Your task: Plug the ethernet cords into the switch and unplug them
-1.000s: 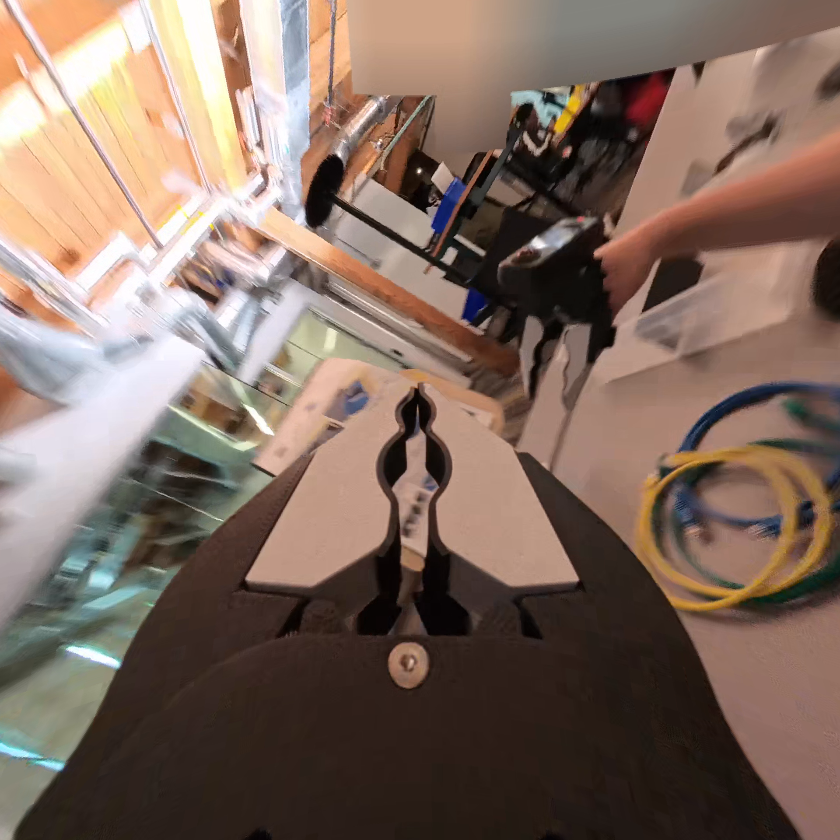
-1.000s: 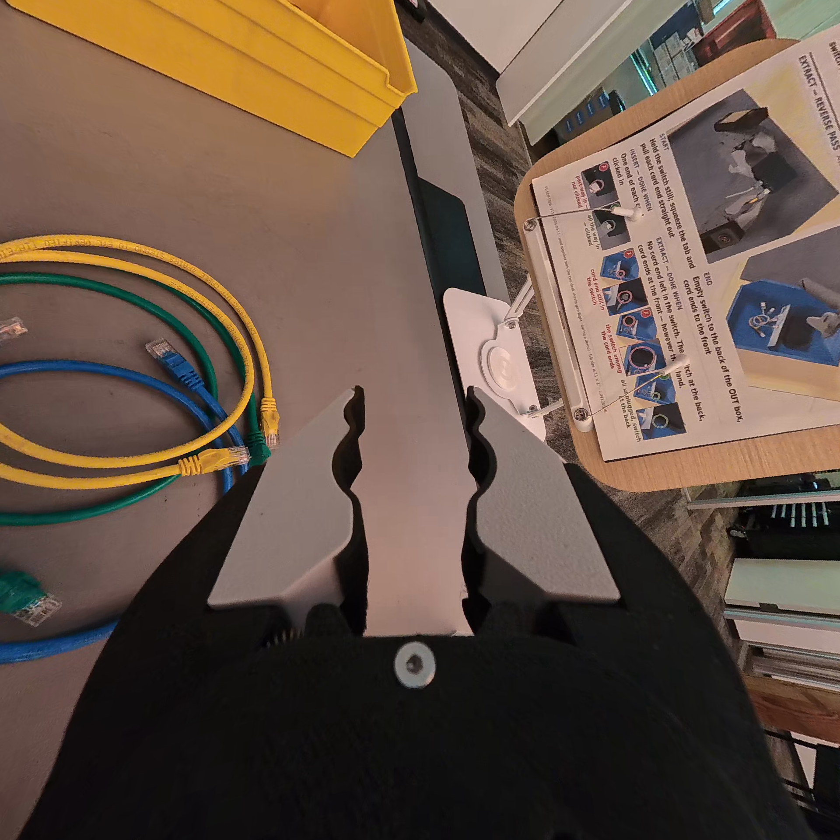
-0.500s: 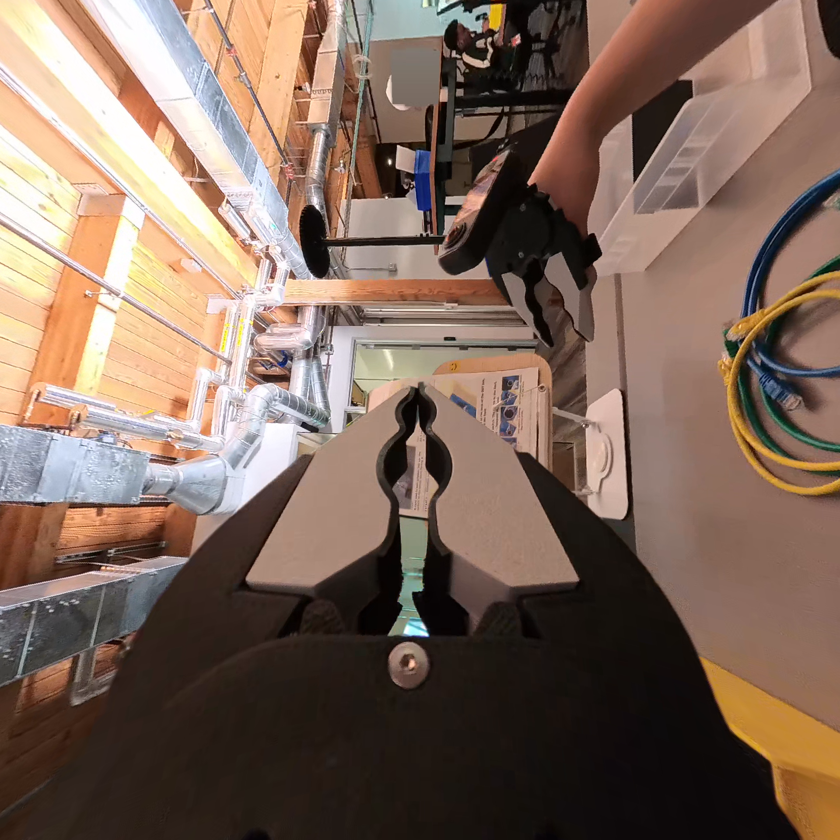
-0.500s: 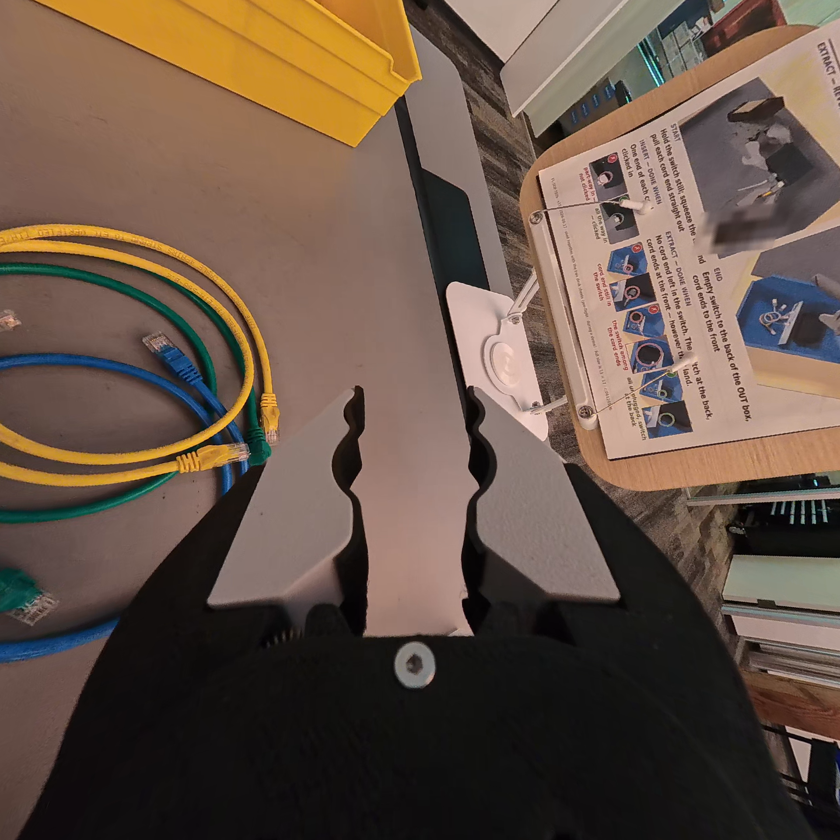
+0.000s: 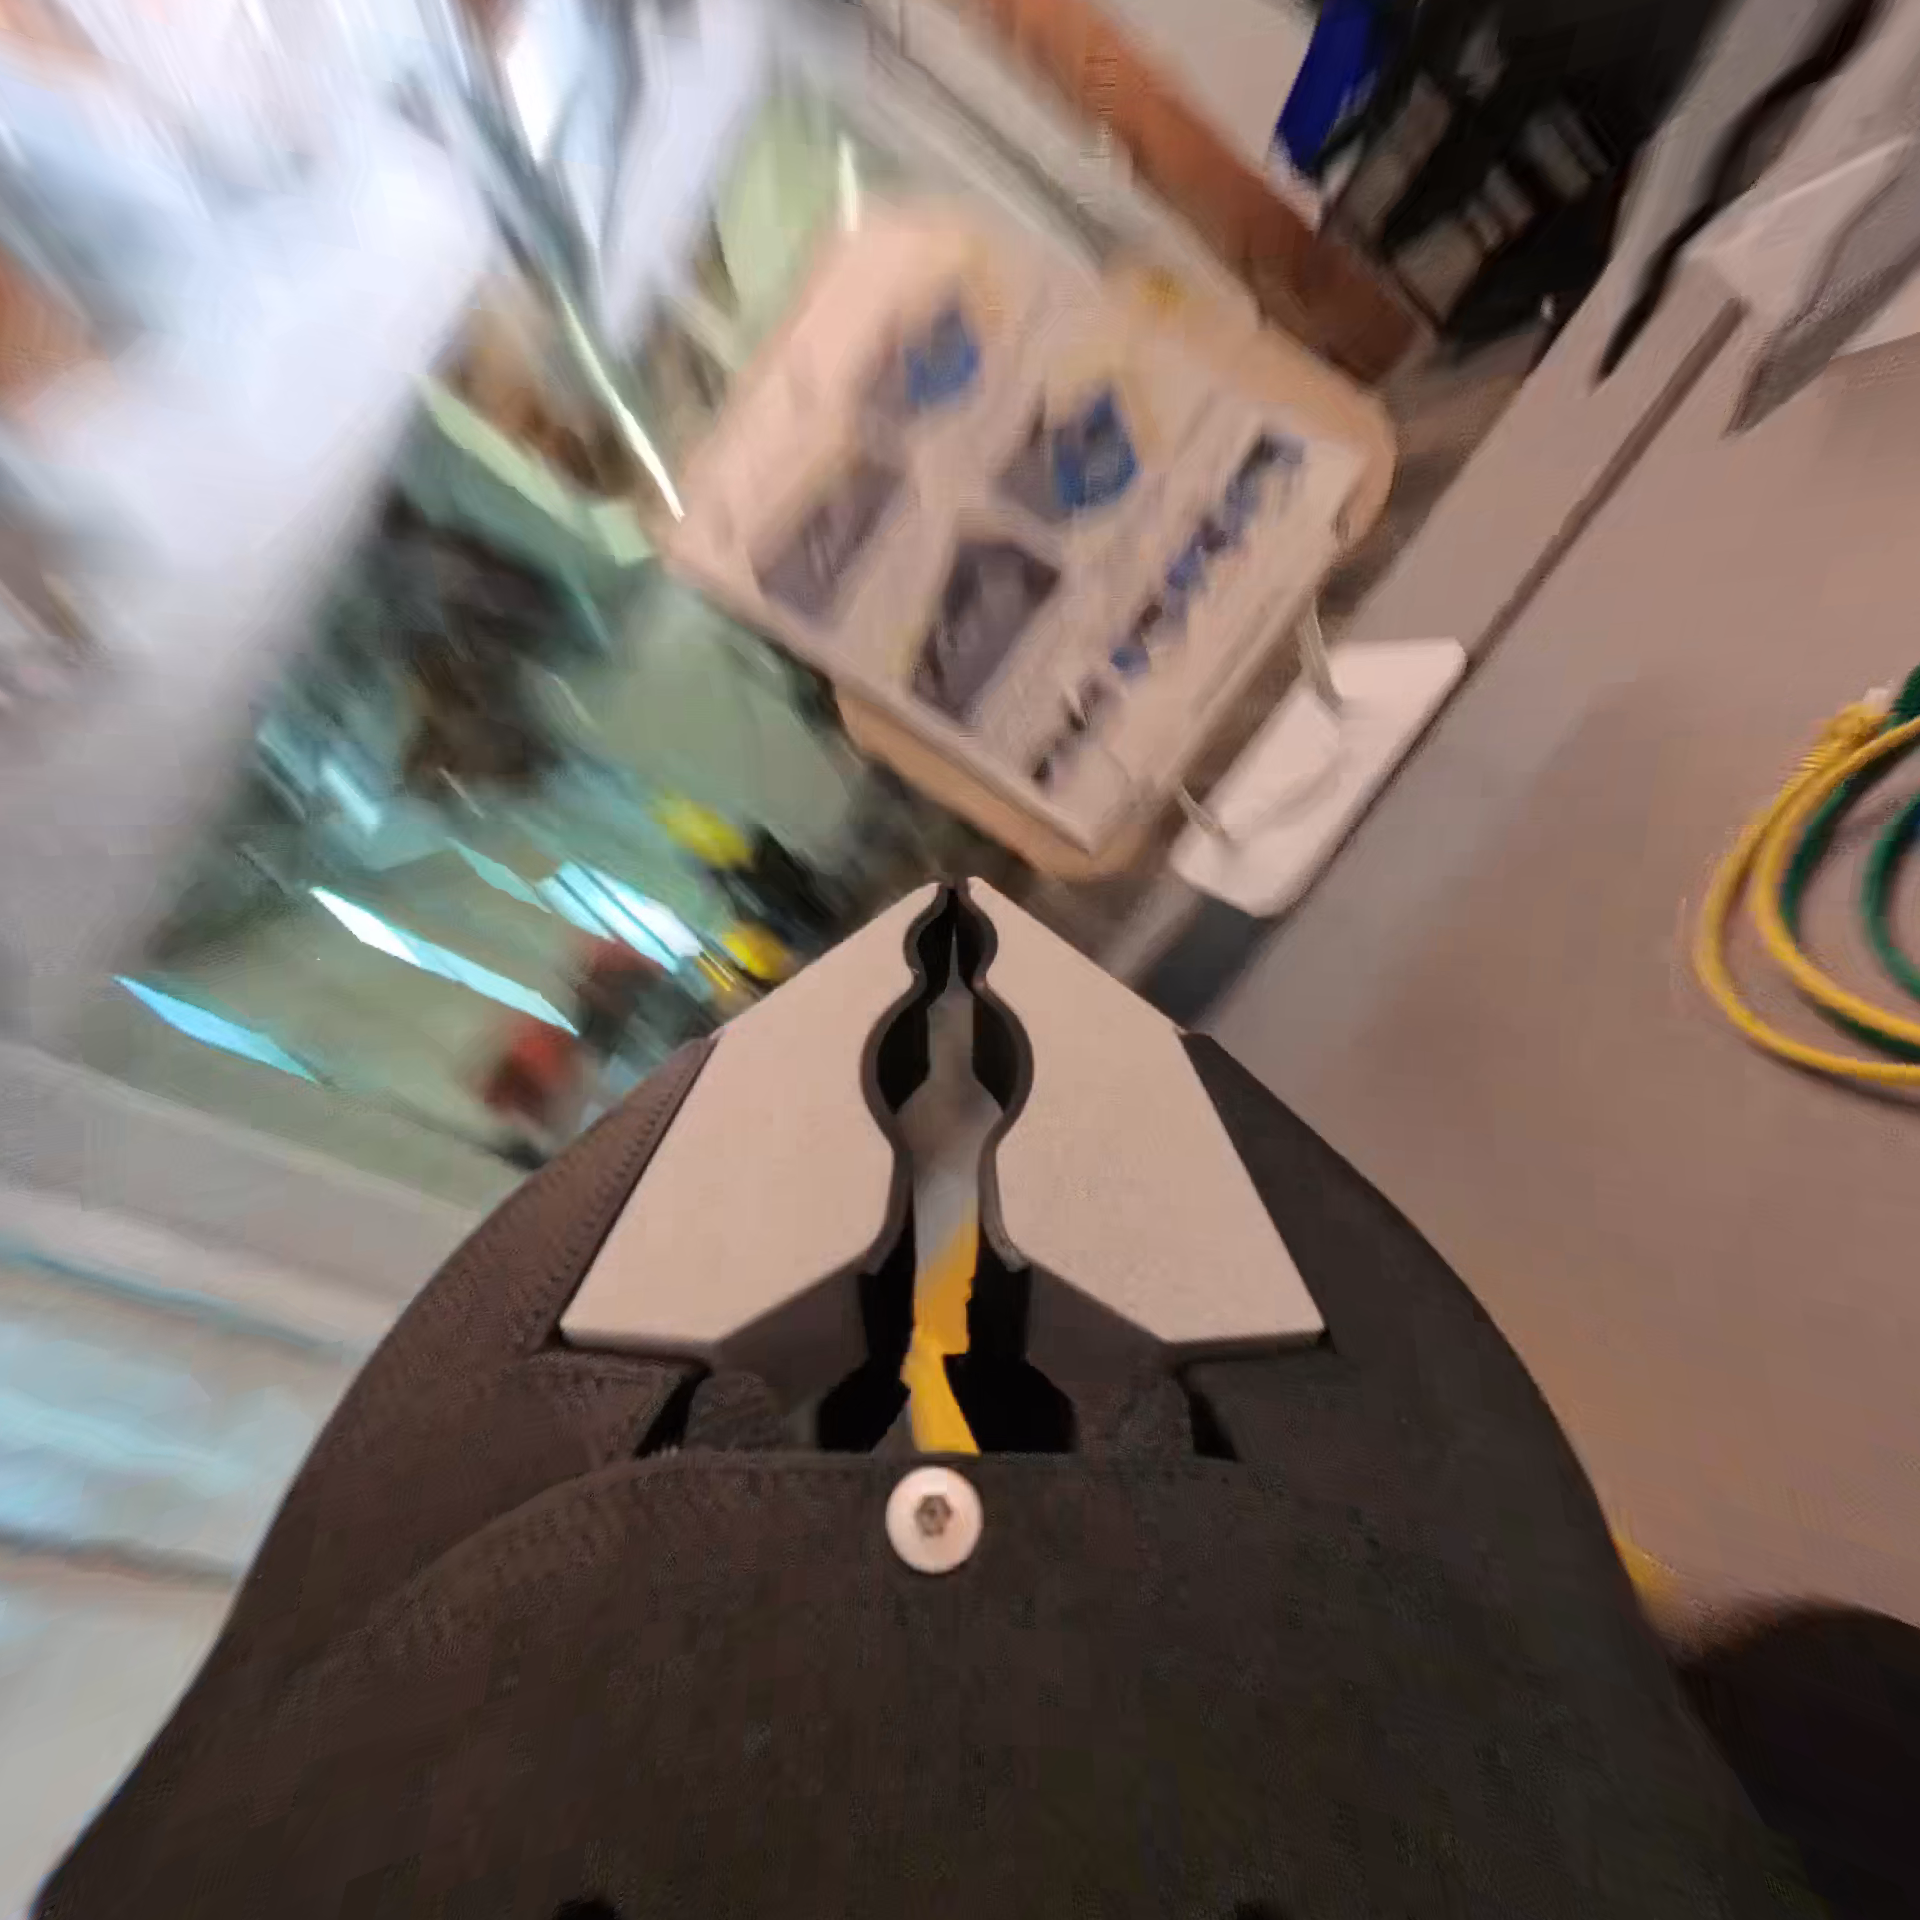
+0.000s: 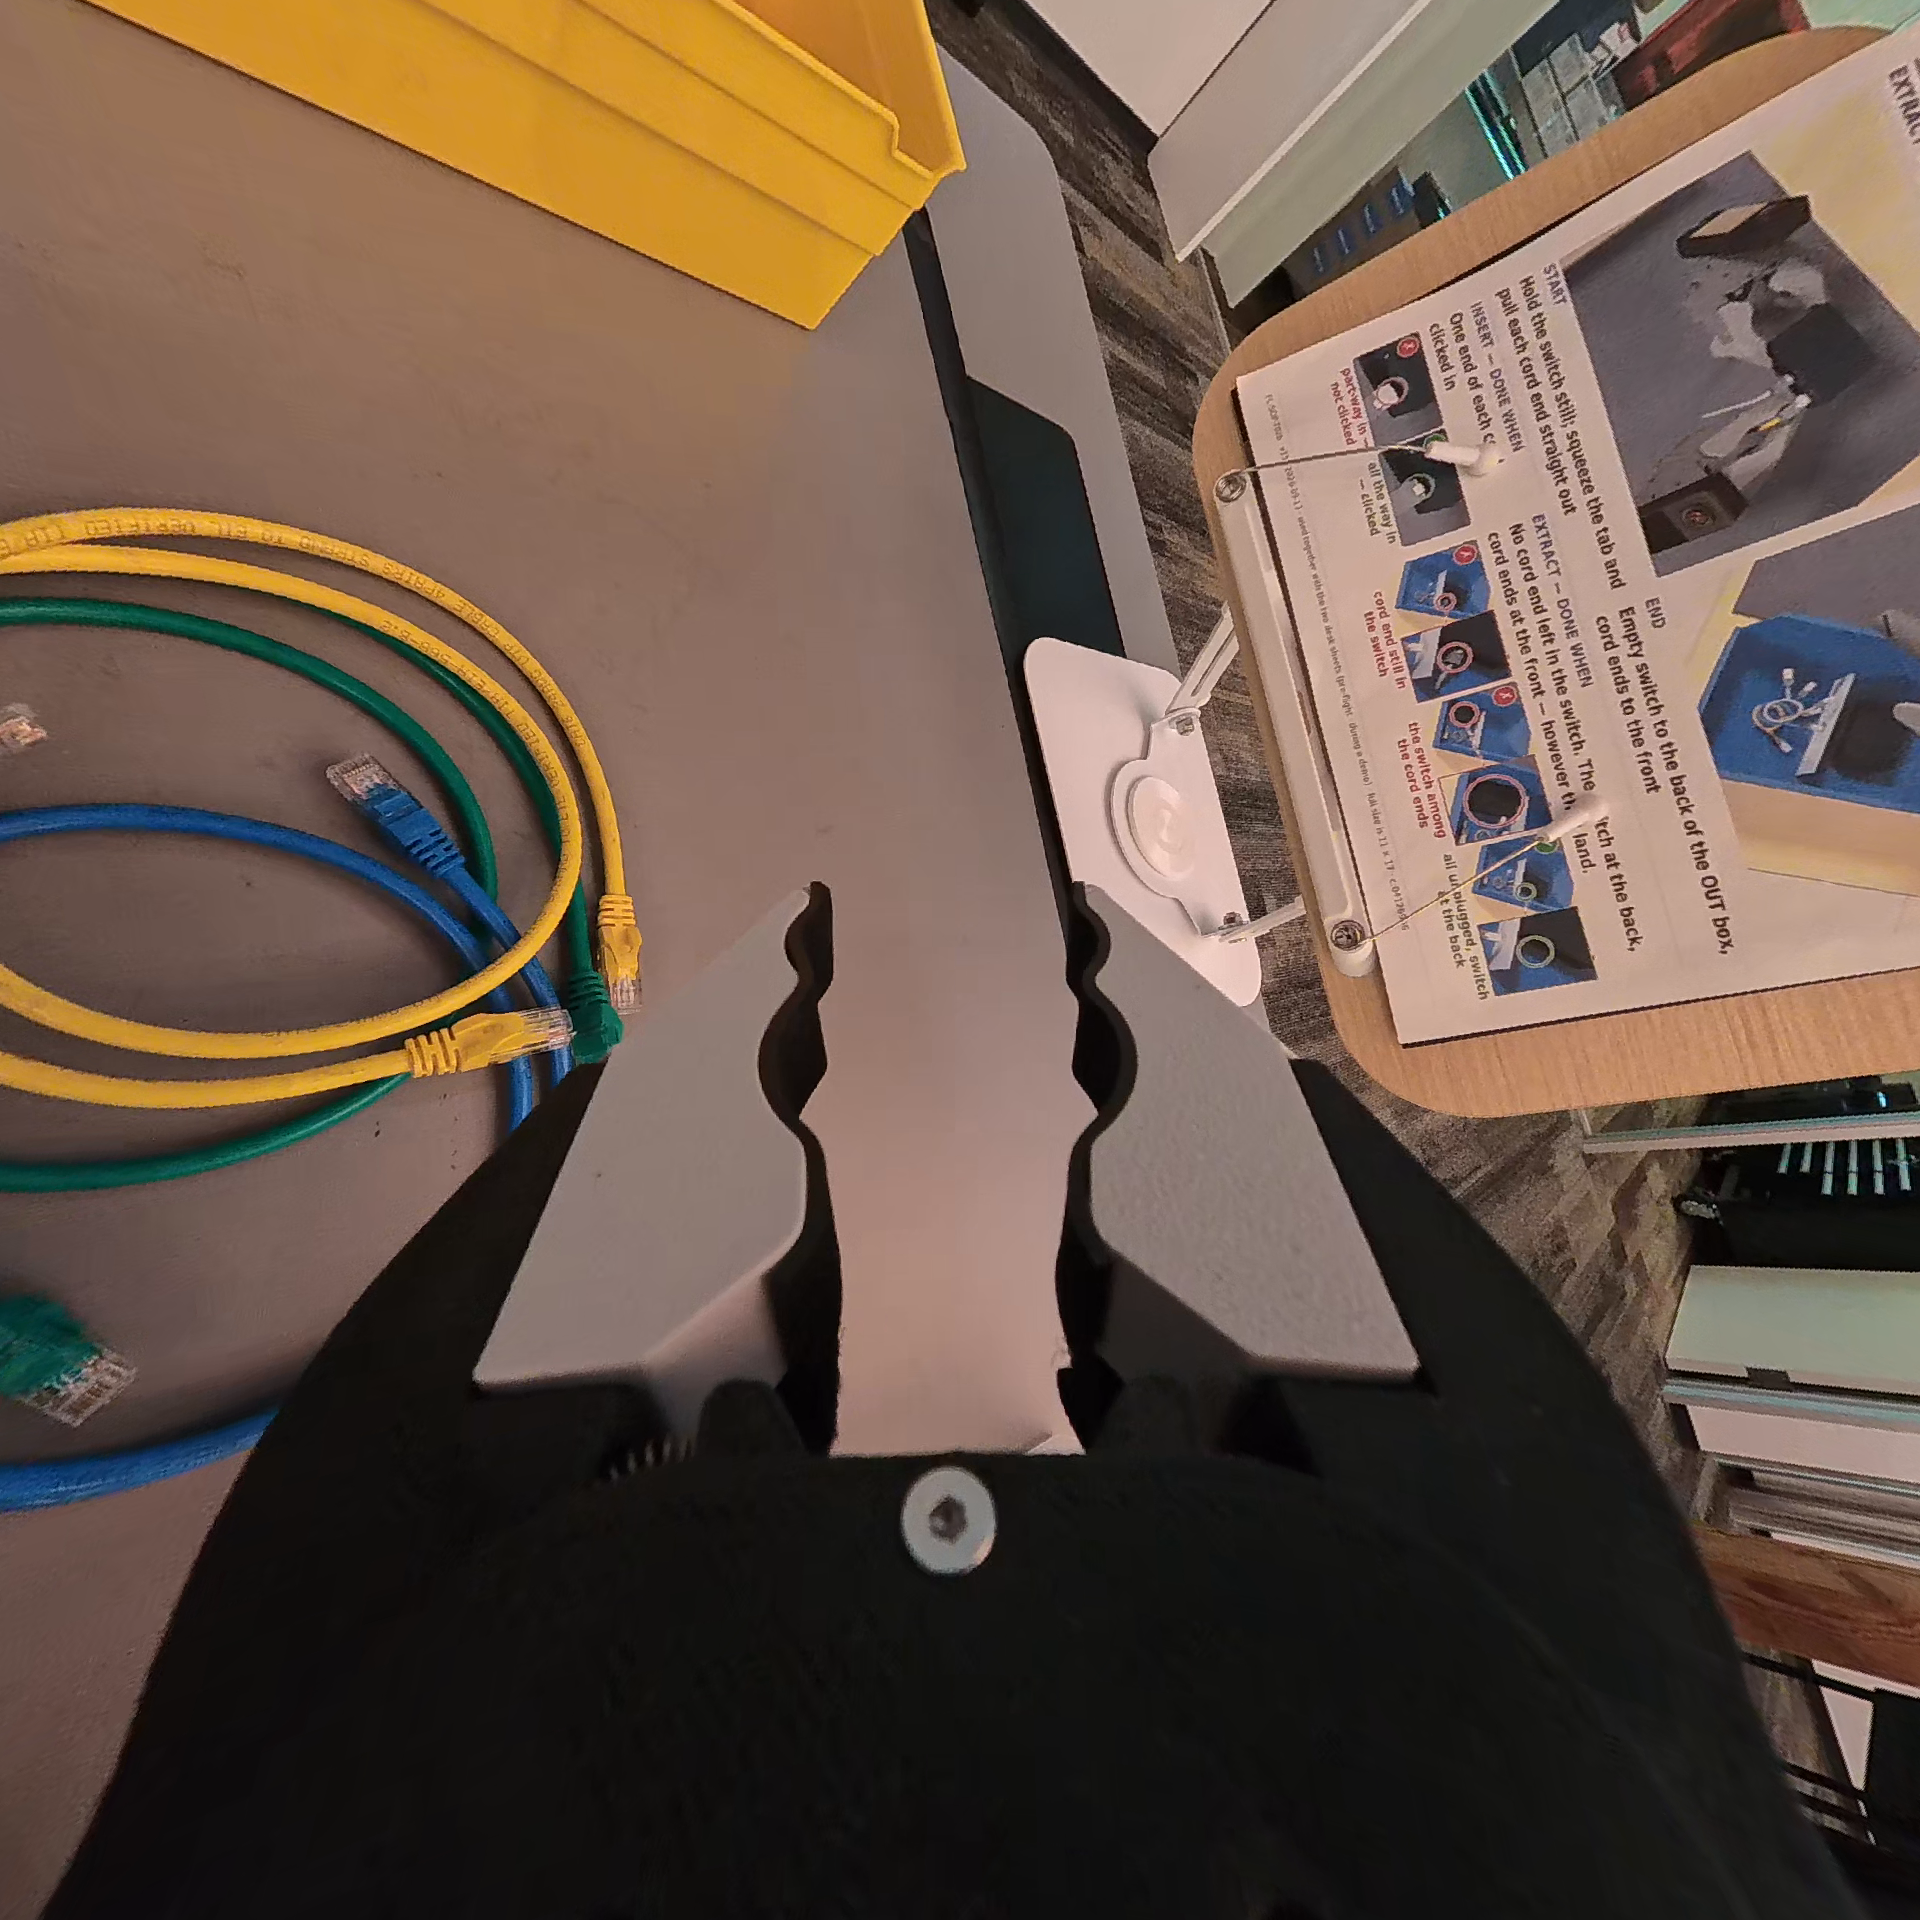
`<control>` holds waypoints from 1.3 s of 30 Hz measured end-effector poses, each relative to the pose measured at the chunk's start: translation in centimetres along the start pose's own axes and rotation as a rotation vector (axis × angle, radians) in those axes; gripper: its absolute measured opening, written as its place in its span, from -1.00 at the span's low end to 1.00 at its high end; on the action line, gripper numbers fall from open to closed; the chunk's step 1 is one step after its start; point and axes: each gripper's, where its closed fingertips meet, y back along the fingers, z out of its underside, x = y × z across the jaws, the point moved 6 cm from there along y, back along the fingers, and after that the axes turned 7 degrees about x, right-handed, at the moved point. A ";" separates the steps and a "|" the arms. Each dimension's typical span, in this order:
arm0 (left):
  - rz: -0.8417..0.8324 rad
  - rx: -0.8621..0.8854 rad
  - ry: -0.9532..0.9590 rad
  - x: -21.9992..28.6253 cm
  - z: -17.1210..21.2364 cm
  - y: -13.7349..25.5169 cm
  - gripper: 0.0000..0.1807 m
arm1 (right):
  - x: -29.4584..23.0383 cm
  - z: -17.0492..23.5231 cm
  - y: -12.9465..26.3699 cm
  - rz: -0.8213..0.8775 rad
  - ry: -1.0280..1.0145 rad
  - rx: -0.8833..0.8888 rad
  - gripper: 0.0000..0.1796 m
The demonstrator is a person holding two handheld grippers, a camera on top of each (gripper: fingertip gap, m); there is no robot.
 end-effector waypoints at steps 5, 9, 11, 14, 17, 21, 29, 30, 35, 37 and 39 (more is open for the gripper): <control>0.243 -0.439 0.644 -0.8 11.6 -4.0 -1.00 | 0.0 0.2 -0.1 -0.005 -0.004 -0.007 -0.49; 0.364 -0.637 0.723 -0.3 18.4 -6.7 -0.90 | -0.1 0.6 -0.4 -0.011 -0.008 -0.022 -0.49; 0.432 -0.755 0.743 0.4 21.2 -7.9 -0.69 | -0.2 0.9 -0.6 -0.014 -0.008 -0.036 -0.48; 0.631 -0.813 0.683 2.4 23.5 -9.6 -0.41 | -0.2 1.4 -0.9 -0.016 -0.013 -0.055 -0.48; 0.757 -0.887 0.528 3.7 25.9 -10.7 -0.21 | 0.1 2.0 -0.9 -0.008 -0.022 -0.074 -0.47; 0.867 -0.906 0.418 4.7 28.0 -12.6 -0.14 | 0.5 2.7 -0.9 0.002 -0.042 -0.080 -0.47; 1.124 -0.968 0.260 6.9 31.8 -13.3 -0.03 | 0.8 4.5 -1.8 -0.003 -0.077 -0.134 -0.47; 1.145 -0.977 0.242 7.1 32.2 -13.3 -0.01 | 0.8 4.6 -1.9 -0.003 -0.073 -0.145 -0.47; 1.212 -0.992 0.212 8.5 34.4 -12.9 0.03 | 0.8 4.8 -2.2 0.001 -0.067 -0.167 -0.47; 1.231 -0.990 0.233 8.8 34.8 -12.8 0.04 | 0.8 4.8 -2.3 -0.001 -0.068 -0.166 -0.47; 1.261 -0.987 0.258 9.1 34.7 -12.5 -0.11 | 0.7 4.8 -2.4 -0.005 -0.067 -0.168 -0.47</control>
